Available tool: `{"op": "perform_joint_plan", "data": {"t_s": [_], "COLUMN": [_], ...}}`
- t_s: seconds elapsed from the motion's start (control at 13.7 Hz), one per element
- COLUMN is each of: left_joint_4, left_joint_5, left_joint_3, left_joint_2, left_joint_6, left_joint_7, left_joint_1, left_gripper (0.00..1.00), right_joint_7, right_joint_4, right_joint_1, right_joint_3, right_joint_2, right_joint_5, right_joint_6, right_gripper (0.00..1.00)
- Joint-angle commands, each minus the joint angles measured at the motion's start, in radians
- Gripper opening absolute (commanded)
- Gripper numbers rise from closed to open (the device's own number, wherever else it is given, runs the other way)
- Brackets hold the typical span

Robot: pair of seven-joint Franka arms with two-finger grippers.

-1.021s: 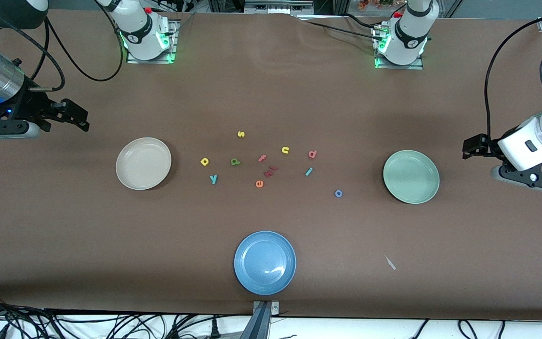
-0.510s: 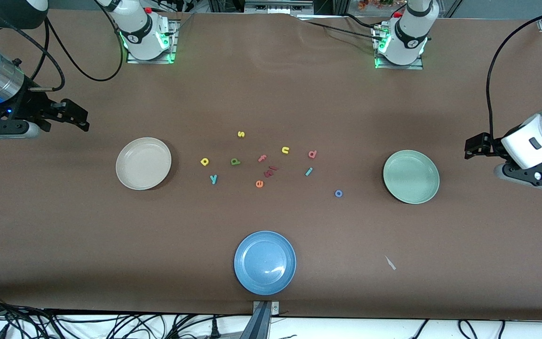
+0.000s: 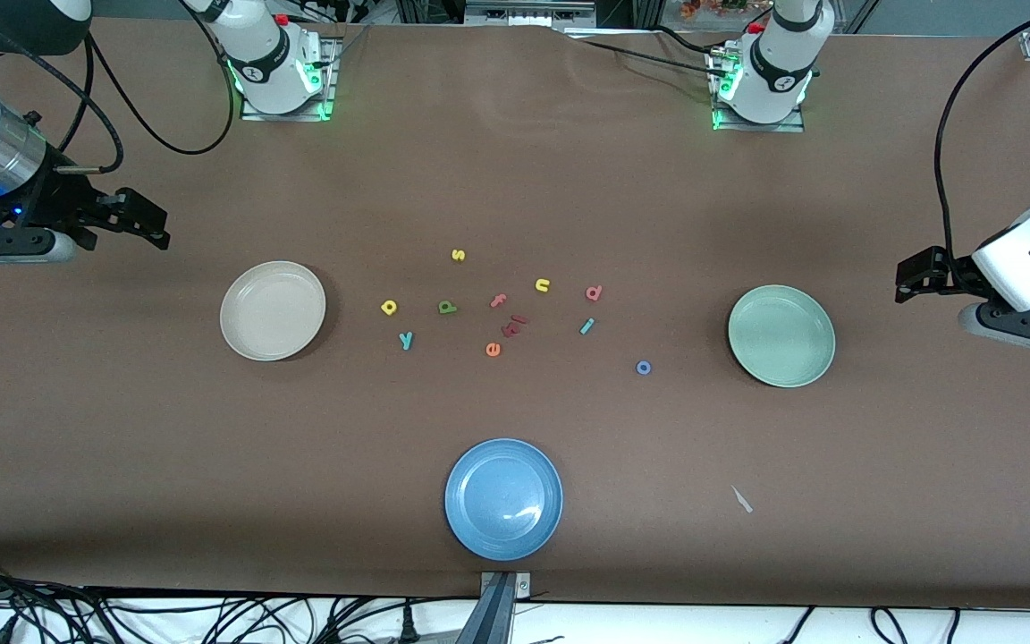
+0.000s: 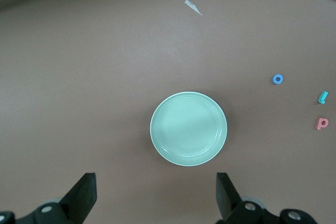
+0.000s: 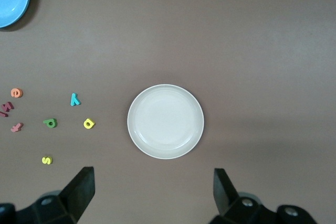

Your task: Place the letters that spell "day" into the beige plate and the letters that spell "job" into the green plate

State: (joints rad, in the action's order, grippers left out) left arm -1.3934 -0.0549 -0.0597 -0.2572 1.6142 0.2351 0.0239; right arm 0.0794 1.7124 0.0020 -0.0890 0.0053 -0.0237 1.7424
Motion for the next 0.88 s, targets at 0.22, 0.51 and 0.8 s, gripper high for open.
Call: {"op": "perform_joint_plan", "data": {"t_s": [0.22, 0.51, 0.8], "left_joint_4": [0.007, 0.020, 0.020], "left_joint_5": [0.015, 0.009, 0.009], "left_joint_3": [0.014, 0.015, 0.015], "left_joint_2": [0.004, -0.004, -0.002], "left_joint_6": [-0.002, -0.002, -0.020], "left_joint_7": [0.021, 0.015, 0.021], "left_joint_1": [-0.009, -0.007, -0.009], "left_gripper": [1.00, 1.00, 1.00], "right_joint_7": [-0.007, -0.007, -0.007], "right_joint_4": [-0.020, -0.020, -0.020], "right_joint_1": [-0.004, -0.004, -0.004], "right_joint_3": [-0.005, -0.006, -0.005], "right_joint_2": [0.005, 0.007, 0.005], "right_joint_5": [0.008, 0.007, 0.007], "right_joint_6": [-0.018, -0.020, -0.018], "right_gripper": [1.00, 1.00, 1.00]}}
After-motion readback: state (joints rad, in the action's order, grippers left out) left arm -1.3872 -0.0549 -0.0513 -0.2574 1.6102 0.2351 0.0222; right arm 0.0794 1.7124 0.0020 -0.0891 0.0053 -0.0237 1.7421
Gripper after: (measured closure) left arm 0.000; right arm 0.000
